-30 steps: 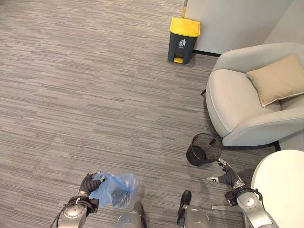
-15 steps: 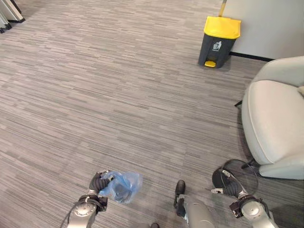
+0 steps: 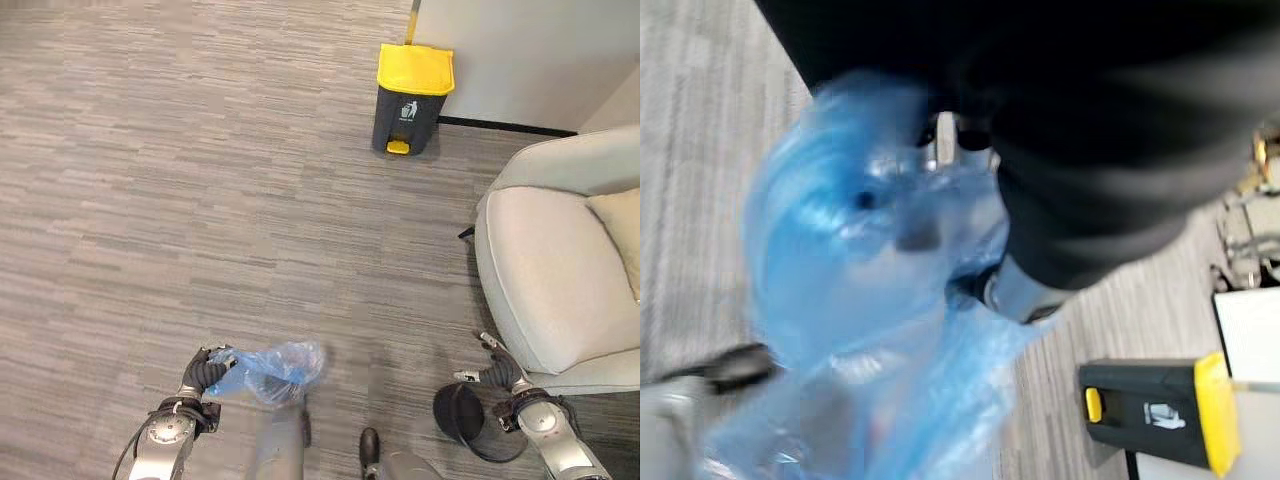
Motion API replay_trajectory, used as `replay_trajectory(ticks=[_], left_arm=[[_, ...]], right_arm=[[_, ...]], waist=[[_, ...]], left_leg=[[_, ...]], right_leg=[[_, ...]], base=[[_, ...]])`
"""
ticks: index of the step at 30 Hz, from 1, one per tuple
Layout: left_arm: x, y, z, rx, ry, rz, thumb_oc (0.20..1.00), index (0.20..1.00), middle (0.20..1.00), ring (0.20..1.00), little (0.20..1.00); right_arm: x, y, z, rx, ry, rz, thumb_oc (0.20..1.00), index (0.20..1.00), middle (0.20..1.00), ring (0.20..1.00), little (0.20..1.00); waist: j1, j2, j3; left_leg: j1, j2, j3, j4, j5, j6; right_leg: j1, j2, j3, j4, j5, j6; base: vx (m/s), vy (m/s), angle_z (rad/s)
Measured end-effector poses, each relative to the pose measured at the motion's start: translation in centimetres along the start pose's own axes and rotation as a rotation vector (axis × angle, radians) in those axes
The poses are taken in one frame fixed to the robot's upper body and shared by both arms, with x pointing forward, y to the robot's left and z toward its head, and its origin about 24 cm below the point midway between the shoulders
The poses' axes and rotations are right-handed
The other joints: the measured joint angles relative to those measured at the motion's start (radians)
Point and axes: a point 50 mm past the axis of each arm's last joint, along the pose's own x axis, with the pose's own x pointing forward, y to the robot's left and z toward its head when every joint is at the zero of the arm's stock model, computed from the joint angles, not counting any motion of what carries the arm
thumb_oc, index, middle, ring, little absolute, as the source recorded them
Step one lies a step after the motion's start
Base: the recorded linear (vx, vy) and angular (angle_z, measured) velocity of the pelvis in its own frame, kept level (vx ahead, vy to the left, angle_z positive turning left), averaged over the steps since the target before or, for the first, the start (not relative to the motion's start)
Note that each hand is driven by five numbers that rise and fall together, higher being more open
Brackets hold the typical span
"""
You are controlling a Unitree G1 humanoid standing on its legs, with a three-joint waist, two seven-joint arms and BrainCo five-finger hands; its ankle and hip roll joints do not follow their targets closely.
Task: Gather garbage on tea table into small bin, then transfer packed bag to large trash can.
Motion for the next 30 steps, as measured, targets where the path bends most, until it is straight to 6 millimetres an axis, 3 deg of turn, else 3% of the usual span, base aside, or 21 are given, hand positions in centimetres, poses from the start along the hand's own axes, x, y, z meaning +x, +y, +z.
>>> replay_trajectory(ticks=[1, 3, 5, 7, 8, 9, 10, 11, 12, 14, 15, 16, 17, 18, 20, 23, 24, 25, 26, 28, 30], left_arm=[[-0.4, 0.1, -0.4, -0.004, 0.010, 0.004, 0.200, 0.200, 0.200, 0.200, 0.200], [-0.5, 1.0, -0.3, -0.008, 0.006, 0.036, 0.200, 0.200, 0.200, 0.200, 0.200], [-0.4, 1.7, 0.0, -0.001, -0.004, 0.056, 0.200, 0.200, 0.200, 0.200, 0.200], [-0.6, 1.9, -0.1, -0.004, -0.002, 0.066, 0.200, 0.200, 0.200, 0.200, 0.200], [-0.5, 2.3, -0.3, 0.002, 0.010, 0.075, 0.200, 0.200, 0.200, 0.200, 0.200], [-0.5, 2.3, -0.4, 0.002, 0.014, 0.074, 0.200, 0.200, 0.200, 0.200, 0.200], [-0.4, 2.1, -0.2, 0.000, 0.005, 0.070, 0.200, 0.200, 0.200, 0.200, 0.200], [-0.2, 2.3, 0.3, 0.006, -0.011, 0.074, 0.200, 0.200, 0.200, 0.200, 0.200], [-0.3, 2.3, 0.0, 0.004, 0.003, 0.081, 0.200, 0.200, 0.200, 0.200, 0.200], [-0.4, 2.4, -0.4, 0.006, 0.017, 0.088, 0.200, 0.200, 0.200, 0.200, 0.200], [-0.4, 2.3, -0.4, 0.002, 0.017, 0.089, 0.200, 0.200, 0.200, 0.200, 0.200], [-0.4, 2.3, -0.3, 0.001, 0.013, 0.088, 0.200, 0.200, 0.200, 0.200, 0.200], [-0.5, 2.3, -0.5, -0.004, 0.017, 0.092, 0.200, 0.200, 0.200, 0.200, 0.200], [-0.6, 2.3, -0.7, -0.005, 0.028, 0.095, 0.200, 0.200, 0.200, 0.200, 0.200], [-0.8, 2.2, -1.3, -0.011, 0.048, 0.095, 0.200, 0.200, 0.200, 0.200, 0.200], [-0.7, 1.4, -1.8, -0.039, 0.066, 0.088, 0.200, 0.200, 0.200, 0.200, 0.200], [-0.7, 1.1, -1.8, -0.048, 0.064, 0.083, 0.200, 0.200, 0.200, 0.200, 0.200], [-0.6, 0.4, -1.6, -0.051, 0.056, 0.063, 0.200, 0.200, 0.200, 0.200, 0.200], [-0.5, 0.2, -1.5, -0.045, 0.053, 0.051, 0.200, 0.200, 0.200, 0.200, 0.200], [-0.4, 0.0, -1.4, -0.042, 0.049, 0.040, 0.200, 0.200, 0.200, 0.200, 0.200], [-0.7, 0.0, -1.8, -0.043, 0.063, 0.041, 0.200, 0.200, 0.200, 0.200, 0.200]], right_arm=[[-0.2, 0.1, -0.3, -0.003, 0.008, 0.003, 1.000, 1.000, 1.000, 1.000, 1.000], [-0.2, 0.8, -0.1, 0.007, 0.003, 0.024, 1.000, 1.000, 1.000, 1.000, 1.000], [0.4, 0.5, 0.9, 0.004, -0.030, 0.015, 1.000, 1.000, 1.000, 1.000, 1.000], [0.5, 0.5, 1.8, -0.001, -0.064, 0.014, 1.000, 1.000, 1.000, 1.000, 1.000], [0.8, 0.9, 2.7, -0.018, -0.097, 0.033, 1.000, 1.000, 1.000, 1.000, 1.000], [0.9, 1.0, 3.2, -0.014, -0.111, 0.035, 1.000, 1.000, 1.000, 1.000, 1.000], [0.5, 1.3, 2.5, -0.013, -0.090, 0.043, 1.000, 1.000, 1.000, 1.000, 1.000], [0.5, 1.7, 2.3, -0.032, -0.084, 0.062, 1.000, 1.000, 1.000, 1.000, 1.000], [0.6, 1.6, 2.8, -0.033, -0.102, 0.066, 1.000, 1.000, 1.000, 1.000, 1.000], [0.6, 1.5, 3.6, -0.033, -0.135, 0.061, 1.000, 1.000, 1.000, 1.000, 1.000], [0.6, 1.5, 3.6, -0.033, -0.135, 0.061, 1.000, 1.000, 1.000, 1.000, 1.000], [0.5, 1.6, 3.4, -0.035, -0.130, 0.067, 1.000, 1.000, 1.000, 1.000, 1.000], [0.5, 1.7, 3.5, -0.041, -0.133, 0.076, 1.000, 1.000, 1.000, 1.000, 1.000], [0.6, 1.8, 3.6, -0.042, -0.137, 0.080, 1.000, 1.000, 1.000, 1.000, 1.000], [0.6, 1.8, 3.4, -0.042, -0.129, 0.081, 1.000, 1.000, 1.000, 1.000, 1.000], [0.4, 1.9, 2.9, -0.045, -0.108, 0.089, 1.000, 1.000, 1.000, 1.000, 1.000], [0.3, 2.1, 2.4, -0.046, -0.092, 0.094, 1.000, 1.000, 1.000, 1.000, 1.000], [0.0, 2.3, 1.4, -0.048, -0.053, 0.105, 1.000, 1.000, 1.000, 1.000, 1.000], [0.0, 2.2, 1.1, -0.051, -0.043, 0.103, 1.000, 1.000, 1.000, 1.000, 1.000], [0.4, 1.6, 1.6, -0.060, -0.058, 0.085, 1.000, 1.000, 1.000, 1.000, 1.000], [0.9, 1.0, 2.6, -0.059, -0.094, 0.062, 1.000, 1.000, 1.000, 1.000, 1.000]], waist=[[0.003, 0.013, -0.016], [0.008, -0.047, -0.023], [0.026, -0.070, -0.022], [0.049, -0.065, -0.036], [0.039, -0.071, -0.040], [0.023, -0.063, -0.041], [0.011, -0.065, -0.045], [0.000, -0.062, -0.039], [0.002, -0.056, -0.036], [-0.006, -0.033, -0.022], [-0.015, -0.017, -0.015], [-0.024, -0.010, -0.011], [-0.023, -0.008, -0.010], [-0.022, -0.019, -0.013], [-0.024, -0.018, -0.009], [-0.030, -0.010, -0.004], [-0.034, -0.013, -0.006], [-0.039, -0.023, -0.012], [-0.041, -0.027, -0.015], [-0.040, -0.027, -0.019], [-0.020, -0.030, -0.019]], left_leg=[[0.017, -0.004, -0.014, 0.008, 0.029, 0.010], [0.058, -0.056, 0.030, 0.006, 0.036, 0.006], [0.114, -0.084, 0.055, 0.010, 0.046, 0.022], [0.160, -0.092, 0.078, 0.008, 0.102, 0.100], [0.188, -0.093, 0.120, 0.001, 0.068, 0.150], [0.211, -0.097, 0.120, -0.027, 0.090, 0.143], [0.228, -0.107, 0.110, -0.050, 0.094, 0.150], [0.249, -0.119, 0.106, -0.080, 0.060, 0.184], [0.267, -0.115, 0.108, -0.096, 0.065, 0.182], [0.300, -0.118, 0.106, -0.116, 0.074, 0.172], [0.331, -0.124, 0.111, -0.132, 0.075, 0.176], [0.341, -0.132, 0.100, -0.133, 0.048, 0.170], [0.346, -0.134, 0.107, -0.132, 0.037, 0.173], [0.369, -0.143, 0.122, -0.131, 0.019, 0.177], [0.389, -0.154, 0.109, -0.131, 0.004, 0.179], [0.438, -0.155, 0.036, -0.133, -0.022, 0.172], [0.460, -0.152, 0.016, -0.140, -0.030, 0.158], [0.501, -0.137, -0.044, -0.131, -0.047, 0.132], [0.492, -0.129, -0.053, -0.092, -0.051, 0.126], [0.442, -0.093, -0.015, 0.031, -0.073, 0.088], [0.381, -0.050, 0.048, 0.209, -0.082, 0.074]], right_leg=[[0.025, -0.007, 0.018, 0.004, -0.036, 0.028], [0.021, -0.081, 0.025, 0.046, -0.071, 0.067], [-0.005, -0.111, 0.016, 0.109, -0.061, 0.083], [-0.016, -0.118, 0.015, 0.157, -0.069, 0.110], [-0.082, -0.133, 0.017, 0.302, -0.061, 0.115], [-0.175, -0.141, 0.021, 0.476, -0.060, 0.145], [-0.199, -0.142, 0.021, 0.510, -0.080, 0.164], [-0.302, -0.149, 0.006, 0.621, -0.091, 0.169], [-0.360, -0.145, -0.023, 0.642, -0.103, 0.158], [-0.414, -0.145, -0.096, 0.533, -0.093, 0.138], [-0.462, -0.142, -0.148, 0.412, -0.039, 0.111], [-0.486, -0.142, -0.151, 0.376, -0.014, 0.105], [-0.502, -0.145, -0.156, 0.344, 0.012, 0.108], [-0.513, -0.143, -0.183, 0.210, 0.103, 0.120], [-0.514, -0.142, -0.208, 0.084, 0.185, 0.119], [-0.504, -0.121, -0.201, 0.012, 0.268, 0.110], [-0.491, -0.119, -0.200, 0.017, 0.272, 0.105], [-0.415, -0.098, -0.201, 0.021, 0.276, 0.077], [-0.390, -0.094, -0.202, 0.010, 0.313, 0.038], [-0.381, -0.077, -0.243, 0.030, 0.299, 0.008], [-0.345, -0.045, -0.256, 0.033, 0.288, -0.057]], base=[[0.46, 0.167, -0.94], [0.33, 0.147, -0.68], [0.35, 0.197, -1.26], [0.27, 0.198, -1.43], [0.17, 0.144, -1.04], [0.17, 0.134, -0.58], [0.34, 0.188, -0.14], [0.32, 0.118, -0.22], [0.36, 0.078, -0.39], [0.33, -0.013, -0.17], [0.36, -0.049, 0.19], [0.46, -0.088, 0.22], [0.24, -0.072, 0.10], [0.36, -0.124, 0.04], [0.34, -0.129, 0.11], [0.40, -0.274, 0.48], [0.38, -0.365, 1.25], [0.35, -0.361, 1.38], [0.37, -0.345, 1.41], [0.18, -0.166, 0.71], [0.23, -0.177, 0.15]])
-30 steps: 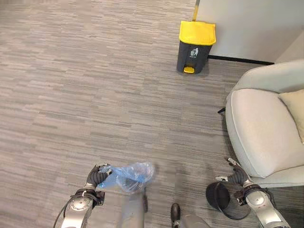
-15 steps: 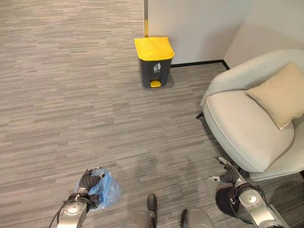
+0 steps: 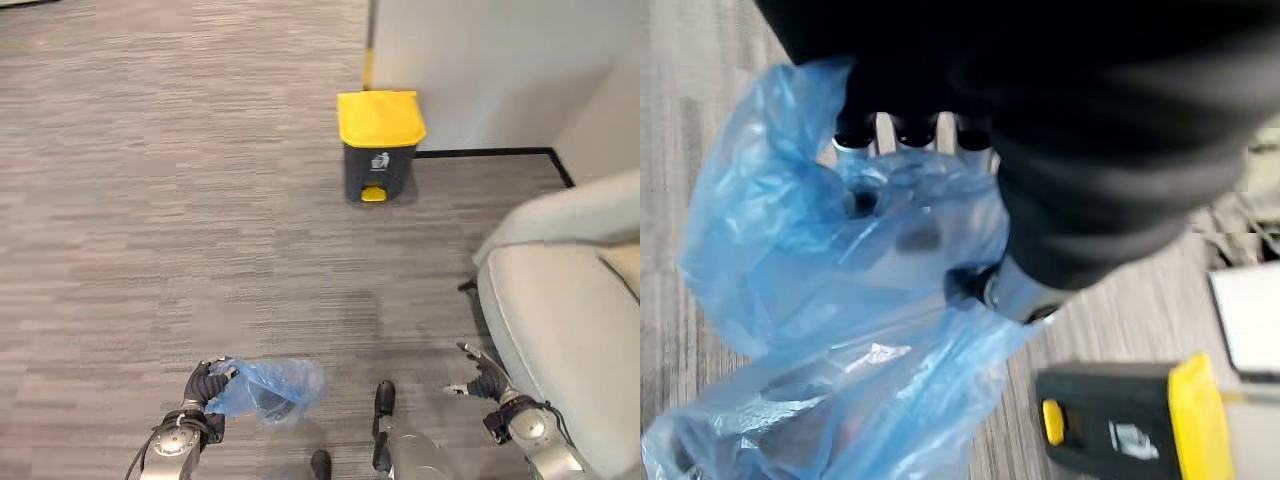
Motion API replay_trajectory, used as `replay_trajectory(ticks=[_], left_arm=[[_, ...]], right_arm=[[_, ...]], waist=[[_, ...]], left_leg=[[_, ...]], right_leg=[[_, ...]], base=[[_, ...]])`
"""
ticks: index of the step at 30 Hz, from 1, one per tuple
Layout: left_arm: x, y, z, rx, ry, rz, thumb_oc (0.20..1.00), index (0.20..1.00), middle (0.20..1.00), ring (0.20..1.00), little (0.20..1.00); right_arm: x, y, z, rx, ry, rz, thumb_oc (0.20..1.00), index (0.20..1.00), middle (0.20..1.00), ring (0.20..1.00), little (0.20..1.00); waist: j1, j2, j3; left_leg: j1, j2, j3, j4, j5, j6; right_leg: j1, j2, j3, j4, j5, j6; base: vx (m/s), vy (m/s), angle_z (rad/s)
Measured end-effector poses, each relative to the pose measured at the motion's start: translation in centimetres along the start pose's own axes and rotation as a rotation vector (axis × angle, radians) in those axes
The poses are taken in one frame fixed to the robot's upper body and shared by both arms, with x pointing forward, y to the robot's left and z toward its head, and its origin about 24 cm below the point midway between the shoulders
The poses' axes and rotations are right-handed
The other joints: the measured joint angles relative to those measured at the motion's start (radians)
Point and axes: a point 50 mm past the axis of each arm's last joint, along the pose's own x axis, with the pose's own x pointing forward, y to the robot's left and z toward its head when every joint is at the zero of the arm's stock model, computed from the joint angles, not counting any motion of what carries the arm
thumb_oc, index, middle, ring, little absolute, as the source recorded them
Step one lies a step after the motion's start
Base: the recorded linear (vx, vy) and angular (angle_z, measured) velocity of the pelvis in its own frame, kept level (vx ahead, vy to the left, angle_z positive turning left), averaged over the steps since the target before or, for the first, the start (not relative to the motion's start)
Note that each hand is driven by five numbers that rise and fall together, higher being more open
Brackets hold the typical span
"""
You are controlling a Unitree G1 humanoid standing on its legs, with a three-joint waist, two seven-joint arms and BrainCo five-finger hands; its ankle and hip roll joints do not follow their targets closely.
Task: Gather garbage on tea table into small bin, then transfer packed bag to large trash can.
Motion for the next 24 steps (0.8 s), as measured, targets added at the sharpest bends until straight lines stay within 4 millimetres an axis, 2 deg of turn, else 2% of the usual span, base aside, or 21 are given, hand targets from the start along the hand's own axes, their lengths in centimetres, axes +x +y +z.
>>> replay_trajectory(ticks=[1, 2, 3, 5, 7, 8, 9, 10, 11, 12, 13, 14, 15, 16, 17, 19, 20, 21, 23, 24], left_arm=[[-0.2, 0.1, -0.3, -0.002, 0.009, 0.002, 0.200, 0.200, 0.200, 0.200, 0.200], [-0.1, 0.2, -0.2, -0.009, 0.008, 0.004, 0.200, 0.200, 0.200, 0.200, 0.200], [-0.1, 0.2, 0.0, -0.012, 0.000, 0.004, 0.200, 0.200, 0.200, 0.200, 0.200], [0.2, 0.2, 0.8, -0.009, -0.028, -0.001, 0.200, 0.200, 0.200, 0.200, 0.200], [0.7, -0.2, 1.8, -0.015, -0.063, -0.011, 0.200, 0.200, 0.200, 0.200, 0.200], [0.9, -0.3, 2.4, -0.015, -0.080, -0.012, 0.200, 0.200, 0.200, 0.200, 0.200], [1.0, -0.3, 2.5, -0.015, -0.085, -0.013, 0.200, 0.200, 0.200, 0.200, 0.200], [1.1, -0.3, 2.6, -0.015, -0.086, -0.012, 0.200, 0.200, 0.200, 0.200, 0.200], [1.0, -0.2, 2.5, -0.010, -0.084, -0.013, 0.200, 0.200, 0.200, 0.200, 0.200], [0.9, -0.1, 2.3, -0.011, -0.077, -0.009, 0.200, 0.200, 0.200, 0.200, 0.200], [1.0, -0.1, 2.3, -0.011, -0.078, -0.009, 0.200, 0.200, 0.200, 0.200, 0.200], [0.9, -0.1, 2.3, -0.011, -0.076, -0.009, 0.200, 0.200, 0.200, 0.200, 0.200], [0.9, -0.1, 2.3, -0.010, -0.075, -0.008, 0.200, 0.200, 0.200, 0.200, 0.200], [0.8, 0.0, 2.1, -0.009, -0.069, -0.007, 0.200, 0.200, 0.200, 0.200, 0.200], [0.4, 0.2, 1.4, -0.008, -0.046, -0.002, 0.200, 0.200, 0.200, 0.200, 0.200], [-0.2, 0.2, 0.5, -0.009, -0.022, -0.003, 0.200, 0.200, 0.200, 0.200, 0.200], [-0.2, 0.2, 0.5, -0.010, -0.019, -0.002, 0.200, 0.200, 0.200, 0.200, 0.200], [-0.2, 0.1, 0.4, -0.011, -0.015, -0.004, 0.200, 0.200, 0.200, 0.200, 0.200], [0.3, 0.0, 1.3, -0.011, -0.041, -0.010, 0.200, 0.200, 0.200, 0.200, 0.200], [0.5, 0.1, 1.9, -0.005, -0.063, -0.008, 0.200, 0.200, 0.200, 0.200, 0.200]], right_arm=[[0.3, -0.3, 0.5, -0.002, -0.015, -0.009, 1.000, 1.000, 1.000, 1.000, 1.000], [0.6, -0.5, 0.9, -0.004, -0.027, -0.017, 1.000, 1.000, 1.000, 1.000, 1.000], [0.6, -0.6, 1.1, -0.004, -0.032, -0.019, 1.000, 1.000, 1.000, 1.000, 1.000], [0.6, -0.7, 1.3, -0.004, -0.041, -0.023, 1.000, 1.000, 1.000, 1.000, 1.000], [0.5, -1.0, 0.7, 0.005, -0.020, -0.036, 1.000, 1.000, 1.000, 1.000, 1.000], [0.3, -1.1, 0.4, 0.010, -0.007, -0.044, 1.000, 1.000, 1.000, 1.000, 1.000], [0.3, -1.1, 0.3, 0.009, -0.005, -0.047, 1.000, 1.000, 1.000, 1.000, 1.000], [0.2, -1.1, 0.3, 0.008, -0.003, -0.049, 1.000, 1.000, 1.000, 1.000, 1.000], [0.3, -1.1, 0.4, 0.010, -0.008, -0.053, 1.000, 1.000, 1.000, 1.000, 1.000], [0.3, -0.9, 0.0, 0.012, 0.010, -0.054, 1.000, 1.000, 1.000, 1.000, 1.000], [0.3, -0.8, -0.5, 0.013, 0.032, -0.054, 1.000, 1.000, 1.000, 1.000, 1.000], [0.2, -0.7, -1.3, 0.014, 0.069, -0.048, 1.000, 1.000, 1.000, 1.000, 1.000], [0.2, -0.6, -1.5, 0.013, 0.076, -0.046, 1.000, 1.000, 1.000, 1.000, 1.000], [0.1, -0.6, -1.6, 0.014, 0.079, -0.044, 1.000, 1.000, 1.000, 1.000, 1.000], [-0.1, -0.5, -1.6, 0.014, 0.081, -0.041, 1.000, 1.000, 1.000, 1.000, 1.000], [-0.2, -0.6, -1.8, 0.012, 0.085, -0.044, 1.000, 1.000, 1.000, 1.000, 1.000], [-0.2, -0.4, -1.8, 0.012, 0.089, -0.040, 1.000, 1.000, 1.000, 1.000, 1.000], [-0.2, 0.0, -1.9, 0.021, 0.097, -0.031, 1.000, 1.000, 1.000, 1.000, 1.000], [-0.2, 0.1, -1.8, 0.022, 0.094, -0.027, 1.000, 1.000, 1.000, 1.000, 1.000], [0.0, -0.1, -1.6, 0.021, 0.085, -0.031, 1.000, 1.000, 1.000, 1.000, 1.000]], waist=[[0.003, 0.002, 0.000], [0.006, 0.005, -0.001], [0.011, -0.005, -0.004], [0.017, -0.030, 0.005], [0.016, -0.048, 0.016], [0.015, -0.058, 0.025], [0.016, -0.063, 0.031], [0.016, -0.066, 0.037], [0.022, -0.058, 0.040], [0.028, -0.050, 0.042], [0.043, -0.043, 0.047], [0.054, -0.021, 0.054], [0.056, -0.013, 0.055], [0.057, -0.006, 0.055], [0.062, -0.003, 0.044], [0.062, 0.010, 0.014], [0.059, 0.004, 0.012], [0.055, -0.013, 0.009], [0.054, -0.022, 0.008], [0.051, -0.024, 0.007]], left_leg=[[-0.009, 0.020, 0.007, 0.054, 0.003, -0.002], [-0.081, 0.071, 0.019, 0.232, -0.002, -0.010], [-0.120, 0.094, 0.024, 0.293, -0.017, -0.012], [-0.163, 0.100, 0.024, 0.226, -0.027, -0.026], [-0.199, 0.100, 0.028, 0.145, -0.026, -0.027], [-0.232, 0.095, 0.047, 0.043, -0.023, -0.030], [-0.259, 0.091, 0.053, 0.000, -0.019, -0.027], [-0.276, 0.089, 0.053, -0.031, -0.004, -0.034], [-0.313, 0.081, 0.061, -0.065, 0.028, -0.046], [-0.329, 0.079, 0.077, -0.142, 0.058, -0.061], [-0.341, 0.074, 0.083, -0.197, 0.094, -0.059], [-0.372, 0.073, 0.106, -0.246, 0.136, -0.054], [-0.371, 0.068, 0.106, -0.253, 0.150, -0.051], [-0.369, 0.067, 0.110, -0.245, 0.161, -0.035], [-0.327, 0.058, 0.116, -0.251, 0.193, -0.004], [-0.275, 0.046, 0.094, -0.278, 0.220, 0.020], [-0.241, 0.031, 0.096, -0.299, 0.284, 0.060], [-0.214, 0.011, 0.114, -0.307, 0.286, 0.086], [-0.176, -0.011, 0.127, -0.312, 0.251, 0.131], [-0.149, -0.024, 0.127, -0.317, 0.223, 0.148]], right_leg=[[0.021, 0.021, -0.001, 0.001, -0.021, -0.016], [0.062, 0.059, 0.009, -0.003, -0.058, -0.037], [0.069, 0.078, 0.016, -0.003, -0.067, -0.052], [0.080, 0.086, 0.029, -0.005, -0.089, -0.077], [0.107, 0.089, 0.032, -0.027, -0.101, -0.075], [0.137, 0.093, 0.032, -0.050, -0.113, -0.055], [0.155, 0.096, 0.030, -0.061, -0.118, -0.046], [0.167, 0.101, 0.021, -0.063, -0.107, -0.057], [0.196, 0.115, 0.031, -0.083, -0.149, -0.018], [0.229, 0.129, 0.027, -0.105, -0.172, -0.010], [0.243, 0.140, 0.027, -0.105, -0.183, -0.015], [0.279, 0.168, 0.032, -0.104, -0.201, -0.020], [0.293, 0.177, 0.032, -0.098, -0.200, -0.039], [0.313, 0.181, 0.046, -0.102, -0.219, -0.011], [0.350, 0.181, 0.082, -0.096, -0.235, -0.005], [0.374, 0.176, 0.113, -0.087, -0.269, 0.019], [0.390, 0.160, 0.120, -0.072, -0.291, 0.037], [0.392, 0.131, 0.122, -0.042, -0.303, 0.065], [0.364, 0.094, 0.138, 0.075, -0.331, 0.110], [0.309, 0.068, 0.138, 0.229, -0.354, 0.142]], base=[[0.25, -0.175, -0.21], [0.22, -0.131, -0.32], [0.22, -0.111, -0.40], [0.24, -0.075, -0.22], [0.20, -0.036, 0.00], [0.28, -0.019, 0.02], [0.32, -0.005, -0.05], [0.43, 0.002, -0.12], [0.37, 0.021, -0.13], [0.38, 0.037, -0.18], [0.56, 0.107, -0.31], [0.42, 0.094, -0.38], [0.45, 0.144, -0.33], [0.31, 0.122, -0.50], [0.40, 0.158, -0.64], [0.34, 0.158, -0.67], [0.33, 0.185, -0.40], [0.30, 0.185, -0.25], [0.32, 0.214, -0.15], [0.43, 0.281, -0.12]])
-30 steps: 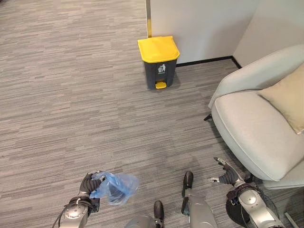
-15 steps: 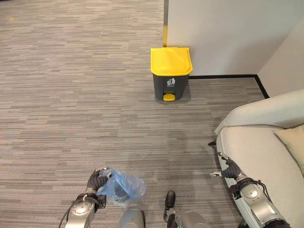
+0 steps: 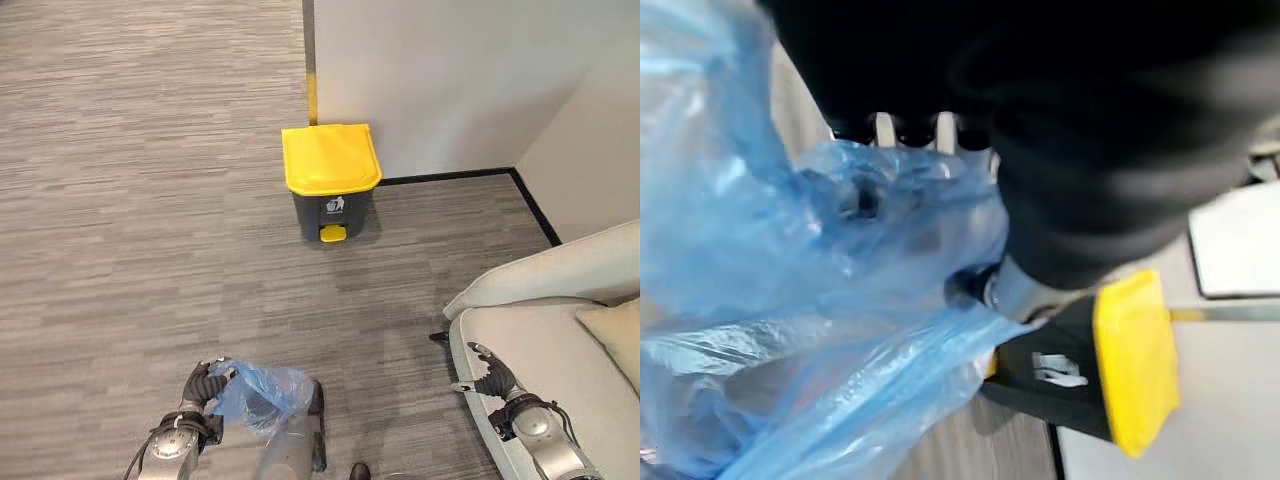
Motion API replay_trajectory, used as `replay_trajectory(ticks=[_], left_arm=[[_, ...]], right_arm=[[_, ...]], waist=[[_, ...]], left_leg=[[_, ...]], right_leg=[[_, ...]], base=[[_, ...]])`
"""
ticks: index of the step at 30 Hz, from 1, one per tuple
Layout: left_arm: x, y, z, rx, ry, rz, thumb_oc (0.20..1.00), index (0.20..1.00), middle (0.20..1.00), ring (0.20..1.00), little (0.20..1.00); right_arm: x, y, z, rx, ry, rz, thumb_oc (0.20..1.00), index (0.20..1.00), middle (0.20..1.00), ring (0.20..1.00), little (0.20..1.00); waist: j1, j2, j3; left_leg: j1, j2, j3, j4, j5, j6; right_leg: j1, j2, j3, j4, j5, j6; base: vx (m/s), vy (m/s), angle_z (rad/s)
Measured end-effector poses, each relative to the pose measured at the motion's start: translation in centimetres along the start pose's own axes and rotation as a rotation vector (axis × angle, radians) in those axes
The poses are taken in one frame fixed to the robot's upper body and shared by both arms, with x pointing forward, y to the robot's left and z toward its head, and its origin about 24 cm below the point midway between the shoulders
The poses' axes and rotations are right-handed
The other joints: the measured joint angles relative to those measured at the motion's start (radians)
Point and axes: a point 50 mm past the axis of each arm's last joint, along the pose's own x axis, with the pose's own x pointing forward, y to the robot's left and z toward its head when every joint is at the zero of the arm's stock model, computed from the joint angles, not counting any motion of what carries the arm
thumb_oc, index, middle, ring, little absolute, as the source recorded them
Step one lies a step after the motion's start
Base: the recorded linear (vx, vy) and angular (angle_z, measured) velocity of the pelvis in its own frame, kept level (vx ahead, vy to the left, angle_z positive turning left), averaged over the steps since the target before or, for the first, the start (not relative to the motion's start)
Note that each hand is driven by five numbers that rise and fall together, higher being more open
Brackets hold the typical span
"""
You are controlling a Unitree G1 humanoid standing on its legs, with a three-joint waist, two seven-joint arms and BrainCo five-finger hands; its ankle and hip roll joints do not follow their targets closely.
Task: Gather garbage on tea table into small bin, then transfer packed bag to large trash can.
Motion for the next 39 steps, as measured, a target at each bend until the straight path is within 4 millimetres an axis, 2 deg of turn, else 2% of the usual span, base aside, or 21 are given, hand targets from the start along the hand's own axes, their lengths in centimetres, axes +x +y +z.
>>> replay_trajectory(ticks=[1, 4, 6, 9, 10, 12, 13, 16, 17, 19, 20, 22, 23, 25, 26, 28, 30, 32, 35, 38, 39], left_arm=[[0.3, 0.3, 0.6, 0.013, -0.018, 0.002, 0.200, 0.200, 0.200, 0.200, 0.200], [0.6, 0.3, 1.4, 0.018, -0.047, 0.003, 0.200, 0.200, 0.200, 0.200, 0.200], [0.7, 0.4, 1.6, 0.021, -0.051, 0.006, 0.200, 0.200, 0.200, 0.200, 0.200], [0.5, 0.8, 1.4, 0.031, -0.045, 0.015, 0.200, 0.200, 0.200, 0.200, 0.200], [0.5, 0.9, 1.4, 0.030, -0.042, 0.020, 0.200, 0.200, 0.200, 0.200, 0.200], [0.5, 1.1, 0.9, 0.031, -0.023, 0.026, 0.200, 0.200, 0.200, 0.200, 0.200], [0.5, 1.1, 0.7, 0.030, -0.014, 0.030, 0.200, 0.200, 0.200, 0.200, 0.200], [0.5, 1.2, 0.4, 0.019, -0.001, 0.038, 0.200, 0.200, 0.200, 0.200, 0.200], [0.5, 1.1, 0.3, 0.012, -0.001, 0.040, 0.200, 0.200, 0.200, 0.200, 0.200], [0.5, 0.5, 0.2, -0.004, 0.003, 0.031, 0.200, 0.200, 0.200, 0.200, 0.200], [0.5, 0.2, 0.1, -0.014, 0.004, 0.027, 0.200, 0.200, 0.200, 0.200, 0.200], [0.4, -0.5, 0.0, -0.013, 0.006, 0.002, 0.200, 0.200, 0.200, 0.200, 0.200], [-0.1, -0.4, -0.9, -0.016, 0.035, 0.005, 0.200, 0.200, 0.200, 0.200, 0.200], [-0.3, -0.1, -1.0, -0.009, 0.042, 0.010, 0.200, 0.200, 0.200, 0.200, 0.200], [-0.1, 0.0, -0.7, -0.002, 0.030, 0.009, 0.200, 0.200, 0.200, 0.200, 0.200], [0.6, 0.1, 0.5, -0.014, -0.005, 0.010, 0.200, 0.200, 0.200, 0.200, 0.200], [0.8, 0.1, 1.0, -0.013, -0.023, 0.008, 0.200, 0.200, 0.200, 0.200, 0.200], [1.5, -0.2, 2.1, -0.016, -0.058, 0.000, 0.200, 0.200, 0.200, 0.200, 0.200], [1.6, -0.4, 2.4, -0.018, -0.064, -0.003, 0.200, 0.200, 0.200, 0.200, 0.200], [1.6, -0.5, 2.3, -0.020, -0.062, -0.007, 0.200, 0.200, 0.200, 0.200, 0.200], [1.5, -0.8, 2.0, -0.029, -0.057, -0.012, 0.200, 0.200, 0.200, 0.200, 0.200]], right_arm=[[0.1, -0.2, 0.7, 0.001, -0.030, -0.008, 1.000, 1.000, 1.000, 1.000, 1.000], [0.2, -0.1, 1.3, 0.008, -0.054, -0.008, 1.000, 1.000, 1.000, 1.000, 1.000], [0.3, -0.1, 1.7, 0.013, -0.065, -0.007, 1.000, 1.000, 1.000, 1.000, 1.000], [0.1, 0.2, 1.3, 0.011, -0.054, 0.004, 1.000, 1.000, 1.000, 1.000, 1.000], [0.1, 0.1, 1.4, 0.011, -0.056, 0.003, 1.000, 1.000, 1.000, 1.000, 1.000], [0.2, 0.1, 1.5, 0.011, -0.059, 0.001, 1.000, 1.000, 1.000, 1.000, 1.000], [0.0, 0.1, 1.2, 0.011, -0.050, 0.004, 1.000, 1.000, 1.000, 1.000, 1.000], [-0.3, 0.5, 0.2, 0.013, -0.014, 0.016, 1.000, 1.000, 1.000, 1.000, 1.000], [-0.3, 0.5, 0.1, 0.013, -0.007, 0.016, 1.000, 1.000, 1.000, 1.000, 1.000], [-0.6, 0.8, -0.5, 0.013, 0.011, 0.027, 1.000, 1.000, 1.000, 1.000, 1.000], [-0.6, 1.0, -0.9, 0.012, 0.032, 0.032, 1.000, 1.000, 1.000, 1.000, 1.000], [-0.6, 0.4, -1.0, 0.005, 0.030, 0.020, 1.000, 1.000, 1.000, 1.000, 1.000], [0.0, -0.4, -0.1, 0.002, 0.001, -0.001, 1.000, 1.000, 1.000, 1.000, 1.000], [0.3, -0.8, 1.0, 0.015, -0.042, -0.018, 1.000, 1.000, 1.000, 1.000, 1.000], [0.3, -1.1, 1.2, 0.031, -0.049, -0.032, 1.000, 1.000, 1.000, 1.000, 1.000], [0.4, -1.1, 1.4, 0.034, -0.056, -0.033, 1.000, 1.000, 1.000, 1.000, 1.000], [0.5, -1.2, 1.7, 0.037, -0.066, -0.040, 1.000, 1.000, 1.000, 1.000, 1.000], [0.5, -1.3, 1.6, 0.048, -0.060, -0.055, 1.000, 1.000, 1.000, 1.000, 1.000], [0.5, -1.1, 0.6, 0.057, -0.018, -0.051, 1.000, 1.000, 1.000, 1.000, 1.000], [0.3, -1.3, 0.2, 0.059, -0.005, -0.068, 1.000, 1.000, 1.000, 1.000, 1.000], [0.2, -1.9, -0.1, 0.046, 0.000, -0.080, 1.000, 1.000, 1.000, 1.000, 1.000]], waist=[[-0.006, -0.005, -0.002], [-0.008, -0.005, -0.015], [-0.010, 0.018, -0.004], [-0.019, 0.024, -0.004], [-0.022, 0.023, -0.003], [-0.029, 0.023, 0.004], [-0.037, 0.014, 0.007], [-0.050, 0.003, 0.015], [-0.059, 0.011, 0.019], [-0.089, 0.021, 0.018], [-0.087, 0.019, 0.017], [-0.079, 0.024, 0.014], [-0.074, 0.052, 0.012], [-0.071, 0.051, 0.012], [-0.073, 0.047, 0.015], [-0.054, 0.013, 0.033], [-0.055, -0.004, 0.040], [-0.060, -0.026, 0.057], [-0.060, -0.025, 0.069], [-0.058, 0.009, 0.069], [-0.066, 0.054, 0.065]], left_leg=[[0.040, -0.029, -0.010, -0.003, -0.039, 0.005], [0.073, -0.067, -0.060, -0.009, -0.088, 0.049], [0.105, -0.060, -0.068, -0.028, -0.082, 0.031], [0.144, -0.057, -0.081, -0.026, -0.107, -0.004], [0.155, -0.053, -0.089, -0.022, -0.154, -0.040], [0.168, -0.054, -0.093, -0.021, -0.156, -0.045], [0.184, -0.063, -0.112, -0.023, -0.185, -0.072], [0.230, -0.078, -0.151, -0.002, -0.238, -0.069], [0.251, -0.073, -0.173, -0.003, -0.246, -0.066], [0.331, -0.042, -0.256, -0.002, -0.280, -0.109], [0.332, -0.038, -0.265, 0.047, -0.294, -0.130], [0.310, -0.029, -0.249, 0.137, -0.299, -0.139], [0.267, 0.009, -0.209, 0.260, -0.300, -0.149], [0.206, 0.036, -0.176, 0.386, -0.301, -0.165], [0.159, 0.086, -0.162, 0.468, -0.301, -0.168], [0.123, 0.099, -0.160, 0.474, -0.311, -0.173], [0.064, 0.104, -0.164, 0.444, -0.312, -0.172], [-0.057, 0.127, -0.158, 0.275, -0.294, -0.182], [-0.081, 0.187, -0.138, 0.134, -0.188, -0.214], [-0.036, 0.213, -0.143, 0.112, -0.111, -0.212], [0.012, 0.212, -0.166, 0.059, -0.040, -0.219]], right_leg=[[-0.096, -0.056, -0.001, 0.252, -0.046, 0.033], [-0.209, -0.128, 0.001, 0.403, -0.075, 0.029], [-0.293, -0.136, -0.008, 0.407, -0.102, 0.012], [-0.396, -0.146, -0.037, 0.317, -0.089, 0.007], [-0.463, -0.149, -0.070, 0.214, -0.043, 0.015], [-0.492, -0.149, -0.088, 0.060, 0.048, 0.018], [-0.520, -0.151, -0.094, -0.011, 0.104, 0.030], [-0.507, -0.148, -0.150, -0.270, 0.252, 0.041], [-0.503, -0.144, -0.168, -0.284, 0.278, 0.031], [-0.418, -0.100, -0.140, -0.250, 0.308, -0.006], [-0.421, -0.101, -0.103, -0.210, 0.340, -0.052], [-0.413, -0.098, -0.093, -0.168, 0.402, -0.095], [-0.395, -0.073, -0.116, -0.140, 0.368, -0.130], [-0.376, -0.057, -0.114, -0.147, 0.341, -0.163], [-0.334, -0.035, -0.110, -0.162, 0.298, -0.179], [-0.291, -0.028, -0.106, -0.192, 0.298, -0.181], [-0.268, -0.028, -0.102, -0.205, 0.284, -0.190], [-0.239, -0.032, -0.094, -0.238, 0.285, -0.178], [-0.177, -0.031, -0.088, -0.281, 0.297, -0.139], [-0.146, -0.029, -0.055, -0.273, 0.272, -0.100], [-0.146, -0.022, -0.047, -0.252, 0.263, -0.066]], base=[[0.34, 0.215, 0.04], [0.29, 0.119, 0.06], [0.26, 0.047, 0.10], [0.34, -0.016, 0.11], [0.40, -0.083, 0.00], [0.42, -0.107, 0.16], [0.40, -0.113, 0.26], [0.43, -0.165, 0.35], [0.67, -0.367, 0.78], [0.47, -0.296, 1.25], [0.19, -0.148, 1.06], [0.26, -0.199, 0.43], [0.23, -0.170, 0.14], [0.21, -0.129, 0.12], [0.17, -0.069, 0.17], [0.12, -0.031, -0.04], [0.10, 0.031, -0.11], [0.21, 0.180, -0.15], [0.17, 0.228, -0.20], [0.14, 0.278, -0.30], [0.13, 0.295, -0.26]])
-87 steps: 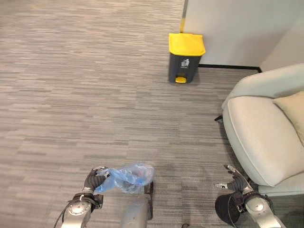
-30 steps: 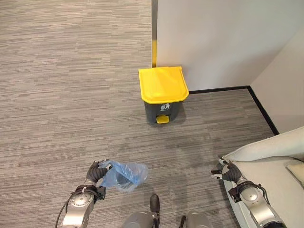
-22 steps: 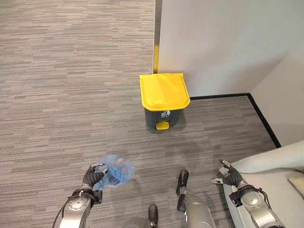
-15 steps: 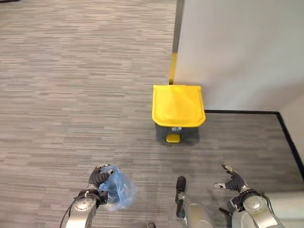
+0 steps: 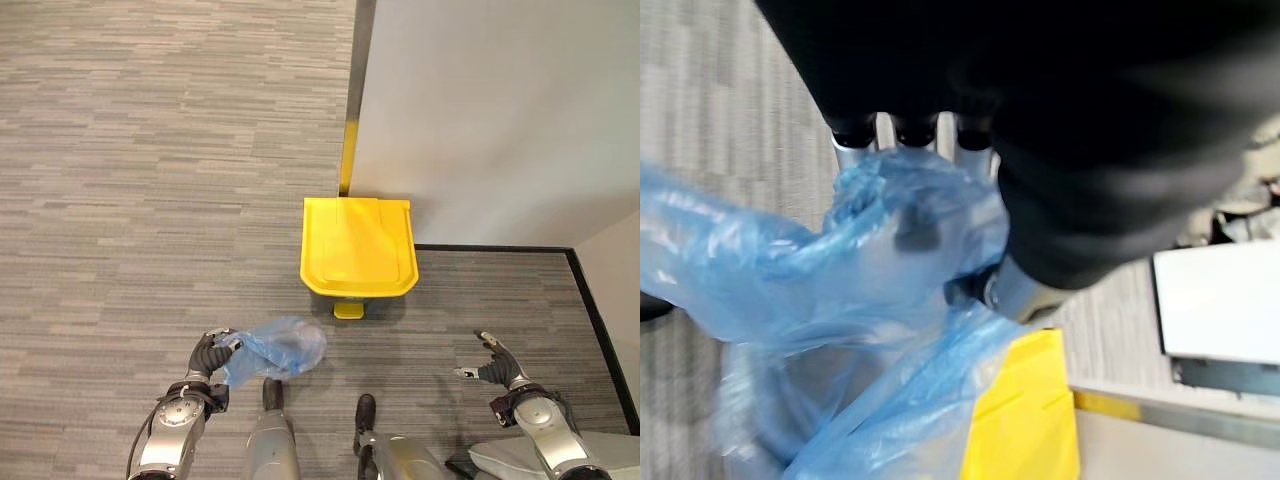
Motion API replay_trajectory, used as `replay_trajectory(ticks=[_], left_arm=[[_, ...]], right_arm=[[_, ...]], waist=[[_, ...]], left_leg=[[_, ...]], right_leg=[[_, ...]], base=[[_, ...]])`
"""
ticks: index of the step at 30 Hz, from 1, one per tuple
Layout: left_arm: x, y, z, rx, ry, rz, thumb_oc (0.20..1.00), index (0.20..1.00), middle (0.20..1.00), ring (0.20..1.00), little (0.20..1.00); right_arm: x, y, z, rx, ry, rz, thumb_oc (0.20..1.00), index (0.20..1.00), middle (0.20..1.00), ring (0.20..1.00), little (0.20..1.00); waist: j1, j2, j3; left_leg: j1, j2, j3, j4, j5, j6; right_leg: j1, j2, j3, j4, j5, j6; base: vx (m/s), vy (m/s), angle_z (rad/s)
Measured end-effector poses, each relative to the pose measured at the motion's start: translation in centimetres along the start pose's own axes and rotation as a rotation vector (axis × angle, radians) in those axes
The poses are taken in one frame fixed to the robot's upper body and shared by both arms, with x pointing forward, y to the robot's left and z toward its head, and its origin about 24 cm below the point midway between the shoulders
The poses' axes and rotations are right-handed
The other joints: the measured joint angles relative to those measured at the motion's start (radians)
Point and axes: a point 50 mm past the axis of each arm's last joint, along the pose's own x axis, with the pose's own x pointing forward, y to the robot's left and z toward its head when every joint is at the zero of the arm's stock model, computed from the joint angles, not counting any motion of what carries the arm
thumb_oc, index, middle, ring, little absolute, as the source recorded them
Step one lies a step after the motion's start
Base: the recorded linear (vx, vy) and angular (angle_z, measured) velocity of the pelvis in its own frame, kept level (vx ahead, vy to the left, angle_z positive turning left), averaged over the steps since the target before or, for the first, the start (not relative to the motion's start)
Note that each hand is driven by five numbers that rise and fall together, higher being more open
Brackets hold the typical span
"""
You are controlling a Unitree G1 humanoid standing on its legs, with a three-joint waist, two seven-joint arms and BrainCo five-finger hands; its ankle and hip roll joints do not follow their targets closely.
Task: Gather garbage on tea table into small bin, then transfer packed bag to large trash can.
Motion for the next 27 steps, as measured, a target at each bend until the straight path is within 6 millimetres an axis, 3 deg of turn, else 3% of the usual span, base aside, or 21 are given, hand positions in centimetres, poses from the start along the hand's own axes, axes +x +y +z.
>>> replay_trajectory(ticks=[2, 6, 9, 12, 17, 23, 24, 27], left_arm=[[0.2, -0.1, 0.4, 0.004, -0.012, -0.004, 0.200, 0.200, 0.200, 0.200, 0.200], [0.2, 0.9, 0.7, 0.044, -0.017, 0.006, 0.200, 0.200, 0.200, 0.200, 0.200], [-0.3, 2.7, 0.4, 0.069, -0.001, 0.053, 0.200, 0.200, 0.200, 0.200, 0.200], [-0.7, 3.3, -0.3, 0.083, 0.023, 0.070, 0.200, 0.200, 0.200, 0.200, 0.200], [-1.4, 3.2, -1.6, 0.080, 0.067, 0.070, 0.200, 0.200, 0.200, 0.200, 0.200], [-1.9, 2.7, -2.3, 0.065, 0.090, 0.062, 0.200, 0.200, 0.200, 0.200, 0.200], [-1.8, 2.3, -2.4, 0.056, 0.090, 0.052, 0.200, 0.200, 0.200, 0.200, 0.200], [-1.4, 1.5, -1.9, 0.039, 0.071, 0.029, 0.200, 0.200, 0.200, 0.200, 0.200]], right_arm=[[-0.2, 0.4, -0.4, 0.027, 0.022, -0.002, 1.000, 1.000, 1.000, 1.000, 1.000], [-0.4, 1.7, -0.3, 0.056, 0.021, 0.033, 1.000, 1.000, 1.000, 1.000, 1.000], [0.0, 2.6, 0.6, 0.083, -0.003, 0.055, 1.000, 1.000, 1.000, 1.000, 1.000], [-0.2, 2.9, 0.3, 0.087, 0.009, 0.064, 1.000, 1.000, 1.000, 1.000, 1.000], [-0.2, 2.8, 0.3, 0.078, 0.009, 0.067, 1.000, 1.000, 1.000, 1.000, 1.000], [-0.5, 2.6, -0.2, 0.068, 0.023, 0.064, 1.000, 1.000, 1.000, 1.000, 1.000], [-0.5, 2.3, -0.4, 0.059, 0.026, 0.058, 1.000, 1.000, 1.000, 1.000, 1.000], [-0.8, 1.8, -1.1, 0.052, 0.044, 0.044, 1.000, 1.000, 1.000, 1.000, 1.000]], waist=[[-0.009, -0.024, 0.000], [-0.010, -0.053, -0.015], [0.019, -0.065, -0.020], [0.015, -0.075, -0.026], [0.014, -0.086, -0.036], [0.013, -0.050, -0.041], [0.011, -0.033, -0.046], [0.006, -0.024, -0.053]], left_leg=[[0.024, -0.065, 0.024, -0.016, 0.017, 0.032], [0.054, -0.156, 0.072, -0.032, -0.009, 0.090], [0.071, -0.175, 0.140, -0.030, -0.025, 0.129], [0.104, -0.187, 0.143, -0.056, -0.033, 0.138], [0.117, -0.182, 0.146, -0.084, -0.023, 0.138], [0.117, -0.158, 0.107, -0.082, -0.012, 0.120], [0.109, -0.153, 0.078, -0.084, -0.003, 0.108], [0.080, -0.139, 0.029, -0.062, 0.004, 0.080]], right_leg=[[-0.008, -0.071, 0.021, 0.045, -0.029, 0.044], [-0.026, -0.165, 0.051, 0.083, -0.026, 0.079], [-0.083, -0.199, 0.044, 0.157, 0.002, 0.101], [-0.090, -0.188, 0.038, 0.178, -0.034, 0.127], [-0.100, -0.134, -0.010, 0.134, -0.032, 0.094], [-0.033, -0.100, -0.043, 0.065, -0.013, 0.080], [-0.020, -0.089, -0.047, 0.054, -0.018, 0.082], [-0.001, -0.059, -0.066, 0.036, -0.041, 0.068]], base=[[0.11, 0.271, -0.03], [0.08, 0.238, -0.15], [0.10, 0.178, -0.62], [0.08, 0.085, -0.11], [0.08, -0.003, -0.03], [0.07, -0.112, 0.22], [0.09, -0.172, 0.50], [0.02, -0.111, 0.63]])
